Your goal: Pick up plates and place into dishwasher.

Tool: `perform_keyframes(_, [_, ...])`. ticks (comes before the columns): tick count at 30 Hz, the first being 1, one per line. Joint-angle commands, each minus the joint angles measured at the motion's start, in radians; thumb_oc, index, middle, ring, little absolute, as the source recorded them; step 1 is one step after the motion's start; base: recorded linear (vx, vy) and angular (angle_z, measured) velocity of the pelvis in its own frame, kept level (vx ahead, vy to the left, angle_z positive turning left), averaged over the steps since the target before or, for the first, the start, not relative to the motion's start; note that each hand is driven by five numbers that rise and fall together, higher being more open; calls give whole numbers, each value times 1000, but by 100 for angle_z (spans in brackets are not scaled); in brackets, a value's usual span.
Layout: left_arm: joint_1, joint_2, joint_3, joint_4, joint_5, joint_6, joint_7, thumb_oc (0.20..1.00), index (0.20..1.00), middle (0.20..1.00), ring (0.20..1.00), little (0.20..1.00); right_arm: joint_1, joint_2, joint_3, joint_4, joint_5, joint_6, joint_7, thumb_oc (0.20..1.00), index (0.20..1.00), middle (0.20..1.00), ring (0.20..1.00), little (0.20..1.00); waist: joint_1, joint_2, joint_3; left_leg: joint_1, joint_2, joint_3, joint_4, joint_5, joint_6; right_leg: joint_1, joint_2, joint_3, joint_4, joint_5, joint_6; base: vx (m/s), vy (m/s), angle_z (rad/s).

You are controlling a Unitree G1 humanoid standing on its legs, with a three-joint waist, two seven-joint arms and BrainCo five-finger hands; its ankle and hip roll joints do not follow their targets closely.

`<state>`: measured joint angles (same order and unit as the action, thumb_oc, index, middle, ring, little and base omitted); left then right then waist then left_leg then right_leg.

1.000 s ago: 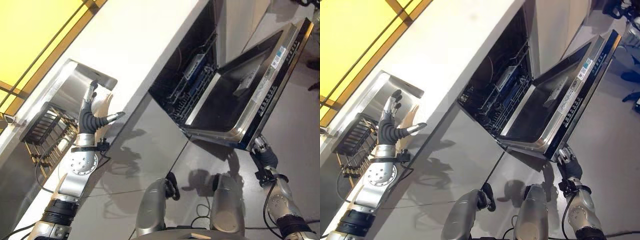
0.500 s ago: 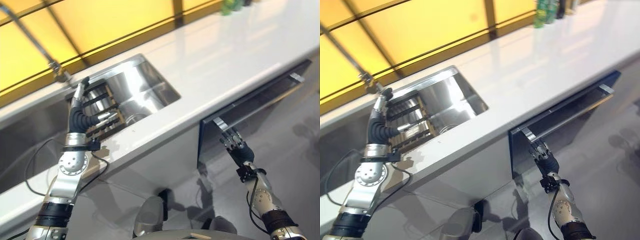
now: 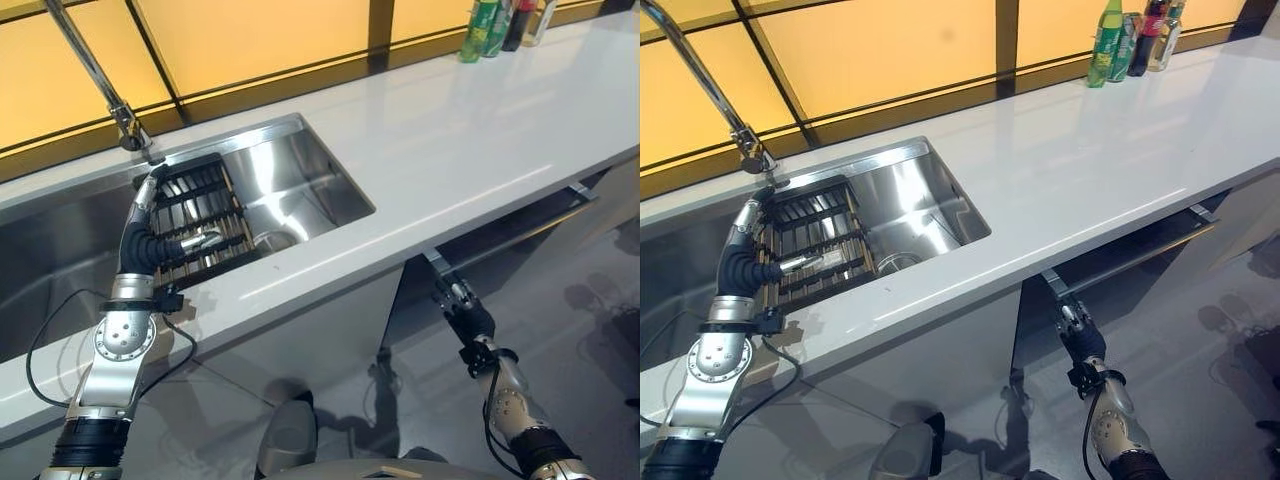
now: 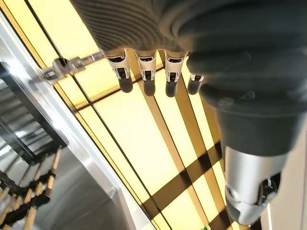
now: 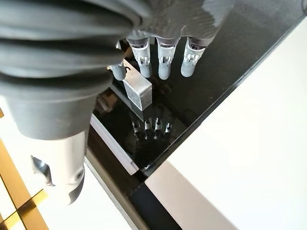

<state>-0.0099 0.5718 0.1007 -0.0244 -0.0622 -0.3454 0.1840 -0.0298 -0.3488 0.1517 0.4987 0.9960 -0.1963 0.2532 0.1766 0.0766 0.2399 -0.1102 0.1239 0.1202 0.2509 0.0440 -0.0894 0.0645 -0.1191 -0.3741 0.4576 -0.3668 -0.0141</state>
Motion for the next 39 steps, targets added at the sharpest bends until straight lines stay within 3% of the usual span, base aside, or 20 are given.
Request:
perform_keyframes(1, [-35,32,-23,-48,-23,-73,41,1000,1000,1000,1000,1000,-70,48,0,-263,-35,-129,95,1000,1000,1000,1000,1000,-47,-11,-75,-91,-11,39,17,30,-1,81,29,37,-133,108,-13,-171,-14,-38])
perform_keyframes(9, [-34,0,-26,-35,-7,-90,88,1000,1000,1000,1000,1000,29,62,-6,-327,-113,-124,12,1000,1000,1000,1000,1000,-118,-10,-83,-86,50,109,-55,123,-30,92,64,96,-230,149,-8,-158,-3,-42])
perform_keyframes(15, [-36,-5,-17,-17,-5,-99,131,1000,1000,1000,1000,1000,65,20,-34,-417,-165,-135,-24,1000,1000,1000,1000,1000,-157,-11,-82,-89,110,151,-82,194,-57,99,84,124,-284,171,-6,-129,-15,-35])
perform_keyframes(23, [-19,-43,-5,-21,-31,-108,163,1000,1000,1000,1000,1000,25,-48,-52,-602,-301,-150,-51,1000,1000,1000,1000,1000,-163,-23,-74,-133,179,211,35,233,-79,111,76,112,-320,189,-17,-32,-25,-19])
perform_keyframes(24, [-24,-51,-4,-15,-47,-110,156,1000,1000,1000,1000,1000,10,-57,-46,-618,-327,-161,-53,1000,1000,1000,1000,1000,-175,-37,-78,-121,210,306,74,212,-67,112,62,82,-325,194,-18,29,-32,-1])
perform_keyframes(25, [-28,-56,-8,-11,-56,-110,155,1000,1000,1000,1000,1000,-1,-62,-38,-632,-348,-168,-65,1000,1000,1000,1000,1000,-176,-44,-81,-111,219,345,84,201,-60,114,55,70,-326,198,-15,95,-15,13])
perform_keyframes(30, [-33,-77,-19,-33,-79,-103,169,1000,1000,1000,1000,1000,-58,-95,-28,-697,-401,-161,-97,1000,1000,1000,1000,1000,-139,-59,-96,-117,175,285,102,139,-43,135,17,61,-292,168,8,168,60,36])
perform_keyframes(33, [-39,-101,-13,-59,-98,-95,150,1000,1000,1000,1000,1000,-90,-101,-23,-719,-420,-154,-117,1000,1000,1000,1000,1000,-102,-81,-112,-110,103,260,100,13,21,135,-11,52,-216,136,29,134,54,41])
perform_keyframes(34, [-42,-108,-9,-64,-104,-98,145,1000,1000,1000,1000,1000,-94,-95,-22,-727,-421,-152,-121,1000,1000,1000,1000,1000,-92,-93,-116,-101,73,257,96,-38,50,123,-27,50,-164,148,49,111,55,61])
perform_keyframes(35, [-45,-109,-8,-64,-109,-97,146,1000,1000,1000,1000,1000,-96,-92,-22,-729,-423,-148,-118,1000,1000,1000,1000,1000,-88,-97,-120,-98,63,256,86,-45,60,114,-31,51,-152,160,57,131,97,67])
perform_keyframes(36, [-51,-115,-6,-65,-140,-97,119,1000,1000,1000,1000,1000,-95,-80,-17,-733,-455,-151,-136,1000,1000,1000,1000,1000,-79,-108,-127,-80,21,242,64,-97,97,95,-57,58,-33,202,95,144,116,63])
perform_keyframes(39, [-59,-112,-12,-87,-164,-89,97,1000,1000,1000,1000,1000,-79,-66,-2,-752,-464,-147,-141,1000,1000,1000,1000,1000,-67,-115,-146,-47,-50,189,2,-118,146,18,-63,106,173,307,146,159,59,81])
